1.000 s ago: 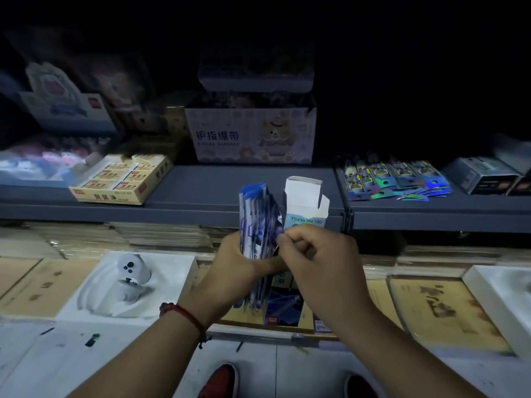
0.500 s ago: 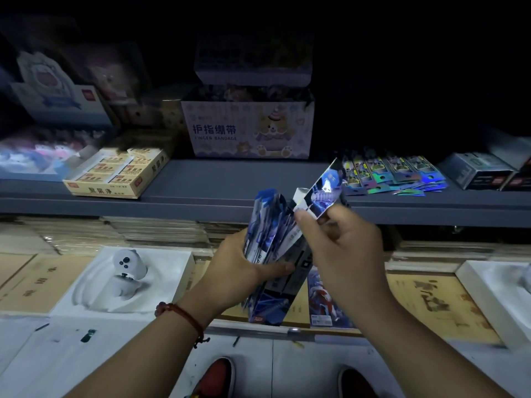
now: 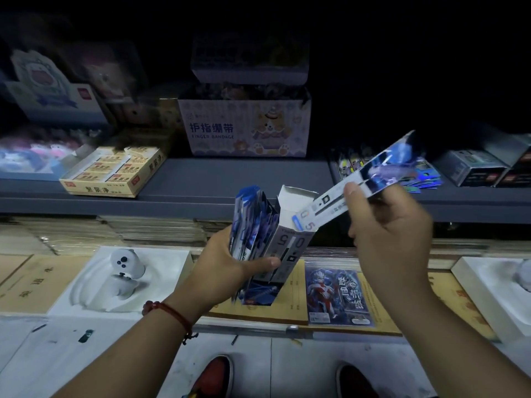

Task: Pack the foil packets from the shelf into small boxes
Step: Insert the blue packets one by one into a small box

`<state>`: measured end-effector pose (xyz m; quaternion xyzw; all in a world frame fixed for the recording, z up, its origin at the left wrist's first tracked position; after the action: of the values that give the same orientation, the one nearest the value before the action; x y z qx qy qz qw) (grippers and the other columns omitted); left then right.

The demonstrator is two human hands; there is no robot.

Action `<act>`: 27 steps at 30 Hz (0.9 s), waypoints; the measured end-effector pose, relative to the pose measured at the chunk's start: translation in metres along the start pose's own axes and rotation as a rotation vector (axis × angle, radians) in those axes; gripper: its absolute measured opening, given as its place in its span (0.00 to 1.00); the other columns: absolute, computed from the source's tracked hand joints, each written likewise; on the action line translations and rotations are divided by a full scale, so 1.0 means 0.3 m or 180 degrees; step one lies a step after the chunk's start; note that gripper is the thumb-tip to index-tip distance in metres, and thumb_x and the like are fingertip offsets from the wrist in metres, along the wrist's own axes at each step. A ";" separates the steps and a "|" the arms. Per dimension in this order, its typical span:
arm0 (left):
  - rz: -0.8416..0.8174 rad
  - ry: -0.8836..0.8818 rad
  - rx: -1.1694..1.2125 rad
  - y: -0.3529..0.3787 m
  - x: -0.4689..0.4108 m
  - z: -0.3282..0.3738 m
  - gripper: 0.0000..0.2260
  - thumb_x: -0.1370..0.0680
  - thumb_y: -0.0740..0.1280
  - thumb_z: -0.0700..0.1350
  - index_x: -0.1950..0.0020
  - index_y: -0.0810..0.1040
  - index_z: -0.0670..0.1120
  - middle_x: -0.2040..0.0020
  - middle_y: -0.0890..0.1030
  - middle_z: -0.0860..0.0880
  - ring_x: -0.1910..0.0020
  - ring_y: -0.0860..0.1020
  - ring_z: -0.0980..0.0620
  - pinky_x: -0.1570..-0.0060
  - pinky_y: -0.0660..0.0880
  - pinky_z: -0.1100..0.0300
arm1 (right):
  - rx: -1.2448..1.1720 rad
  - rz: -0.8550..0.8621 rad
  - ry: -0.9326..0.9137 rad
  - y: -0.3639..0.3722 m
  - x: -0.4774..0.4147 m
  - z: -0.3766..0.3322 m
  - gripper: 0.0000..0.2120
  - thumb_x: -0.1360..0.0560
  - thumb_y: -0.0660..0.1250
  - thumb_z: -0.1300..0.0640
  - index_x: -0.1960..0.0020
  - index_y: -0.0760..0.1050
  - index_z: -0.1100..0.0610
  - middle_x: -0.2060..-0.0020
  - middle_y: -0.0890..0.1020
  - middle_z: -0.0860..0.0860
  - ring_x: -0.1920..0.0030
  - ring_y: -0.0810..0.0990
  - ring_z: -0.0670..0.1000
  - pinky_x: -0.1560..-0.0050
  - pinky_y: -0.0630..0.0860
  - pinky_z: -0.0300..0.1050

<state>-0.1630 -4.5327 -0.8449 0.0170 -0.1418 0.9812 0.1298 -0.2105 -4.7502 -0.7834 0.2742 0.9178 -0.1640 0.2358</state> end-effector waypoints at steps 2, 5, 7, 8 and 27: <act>0.0014 0.0054 -0.0073 0.001 0.002 0.004 0.19 0.31 0.80 0.45 0.42 0.80 0.51 0.53 0.87 0.60 0.54 0.86 0.58 0.59 0.81 0.66 | 0.0298 -0.0312 -0.0013 0.021 0.000 0.025 0.17 0.20 0.70 0.53 0.64 0.71 0.58 0.74 0.70 0.53 0.74 0.67 0.48 0.70 0.64 0.43; 0.0034 0.0109 -0.0173 0.004 0.004 0.008 0.18 0.30 0.81 0.45 0.44 0.80 0.53 0.54 0.86 0.63 0.55 0.85 0.61 0.62 0.79 0.70 | 0.0373 -0.0581 0.0160 0.044 0.004 0.047 0.09 0.22 0.73 0.55 0.58 0.74 0.53 0.71 0.73 0.49 0.72 0.70 0.47 0.69 0.66 0.36; 0.0047 0.0161 -0.0225 0.006 0.005 0.009 0.18 0.30 0.81 0.45 0.44 0.80 0.54 0.54 0.85 0.64 0.55 0.84 0.63 0.63 0.78 0.72 | 0.0287 -0.0624 0.0238 0.050 0.006 0.057 0.07 0.23 0.73 0.57 0.55 0.75 0.52 0.69 0.75 0.50 0.72 0.71 0.47 0.68 0.69 0.38; 0.0046 0.0181 -0.0246 0.007 0.006 0.010 0.18 0.30 0.81 0.45 0.45 0.80 0.54 0.55 0.85 0.65 0.55 0.84 0.64 0.63 0.77 0.72 | 0.0279 -0.0640 0.0262 0.051 0.006 0.061 0.07 0.23 0.73 0.58 0.55 0.75 0.52 0.69 0.75 0.51 0.72 0.71 0.46 0.67 0.70 0.39; -0.0060 0.0309 -0.0485 0.013 0.004 0.006 0.16 0.30 0.80 0.44 0.48 0.78 0.56 0.56 0.84 0.65 0.57 0.83 0.64 0.64 0.76 0.73 | 0.0728 -0.1048 -0.0595 0.112 0.068 -0.006 0.06 0.24 0.70 0.49 0.57 0.80 0.50 0.68 0.71 0.46 0.67 0.72 0.48 0.66 0.72 0.47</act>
<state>-0.1651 -4.5364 -0.8441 -0.0393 -0.2094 0.9660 0.1467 -0.2066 -4.7140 -0.7982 0.1291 0.8997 -0.3281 0.2573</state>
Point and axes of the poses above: each hand's wrist, its own x-axis away from the middle knuckle, its own y-axis out of the palm, z = x × y, the point moved 3 cm from there along -x, towards the middle knuckle
